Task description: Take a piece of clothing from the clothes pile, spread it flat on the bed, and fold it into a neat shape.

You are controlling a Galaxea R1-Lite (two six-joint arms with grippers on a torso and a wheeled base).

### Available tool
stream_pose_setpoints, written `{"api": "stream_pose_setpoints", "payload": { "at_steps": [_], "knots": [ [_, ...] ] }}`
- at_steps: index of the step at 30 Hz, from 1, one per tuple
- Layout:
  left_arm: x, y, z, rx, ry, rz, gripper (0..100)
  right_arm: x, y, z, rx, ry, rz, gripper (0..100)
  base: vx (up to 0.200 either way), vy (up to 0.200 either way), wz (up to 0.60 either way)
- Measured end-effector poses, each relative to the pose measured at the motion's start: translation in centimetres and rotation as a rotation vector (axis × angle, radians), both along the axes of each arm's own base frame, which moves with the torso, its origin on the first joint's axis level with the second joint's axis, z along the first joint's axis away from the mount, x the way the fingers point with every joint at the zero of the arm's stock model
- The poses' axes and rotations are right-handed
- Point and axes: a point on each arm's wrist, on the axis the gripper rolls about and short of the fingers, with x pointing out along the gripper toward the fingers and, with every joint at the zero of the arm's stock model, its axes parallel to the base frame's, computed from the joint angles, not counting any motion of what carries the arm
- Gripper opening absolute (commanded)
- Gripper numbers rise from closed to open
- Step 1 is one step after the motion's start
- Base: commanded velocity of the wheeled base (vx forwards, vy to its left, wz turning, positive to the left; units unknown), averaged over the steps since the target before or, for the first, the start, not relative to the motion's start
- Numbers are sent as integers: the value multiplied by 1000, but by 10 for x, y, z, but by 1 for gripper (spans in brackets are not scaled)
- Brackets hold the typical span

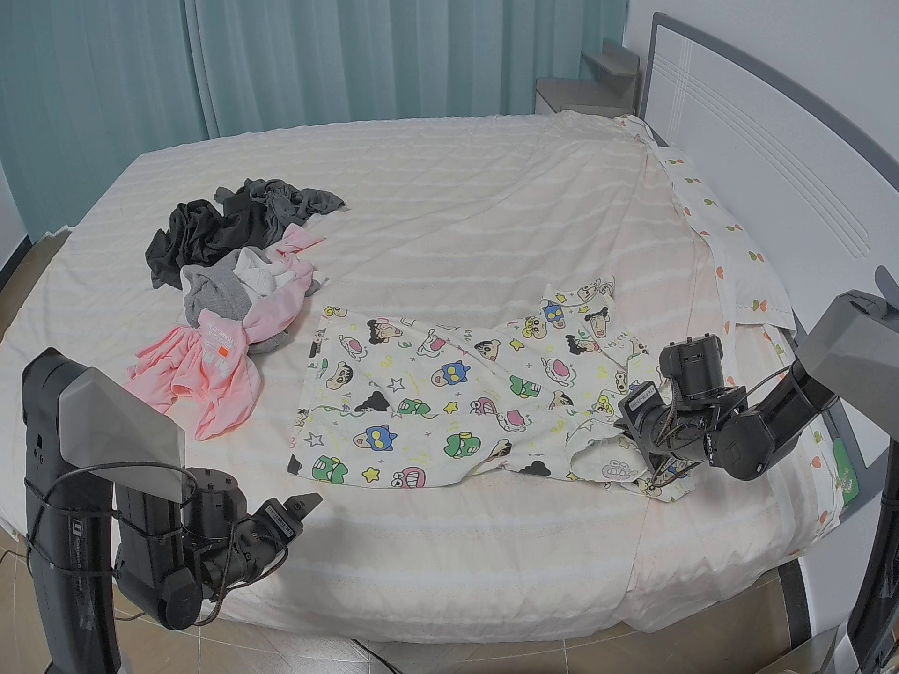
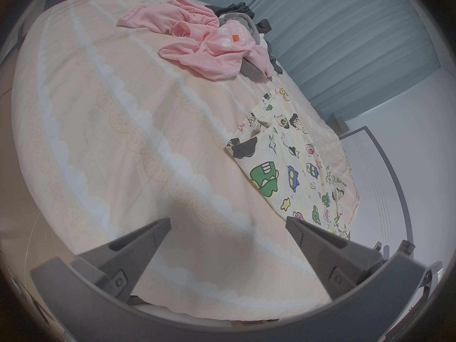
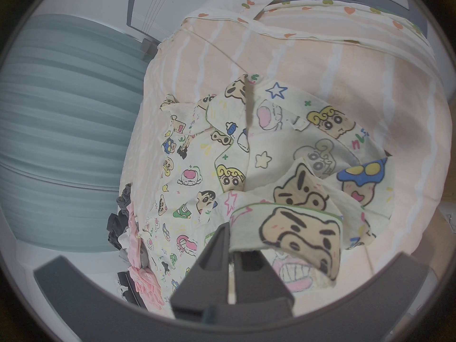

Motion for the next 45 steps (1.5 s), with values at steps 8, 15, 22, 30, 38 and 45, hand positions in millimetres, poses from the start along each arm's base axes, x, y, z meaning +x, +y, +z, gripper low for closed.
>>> {"api": "stream_pose_setpoints", "payload": {
  "at_steps": [8,15,22,30,38,45],
  "knots": [
    [0,0,0,0,0,0,100,-12,-2,2,-11,13,9,0,0,0,0],
    [0,0,0,0,1,0,100,-22,-4,-4,-20,38,21,0,0,0,0],
    [0,0,0,0,1,0,100,-30,-7,-7,-24,14,52,0,0,0,0],
    [0,0,0,0,2,0,100,-39,-9,-10,27,-26,95,100,0,0,0],
    [0,0,0,0,1,0,100,-56,-14,-10,33,-35,108,100,0,0,0],
    [0,0,0,0,1,0,100,-79,-19,19,72,-94,145,100,0,0,0]
  ]
}}
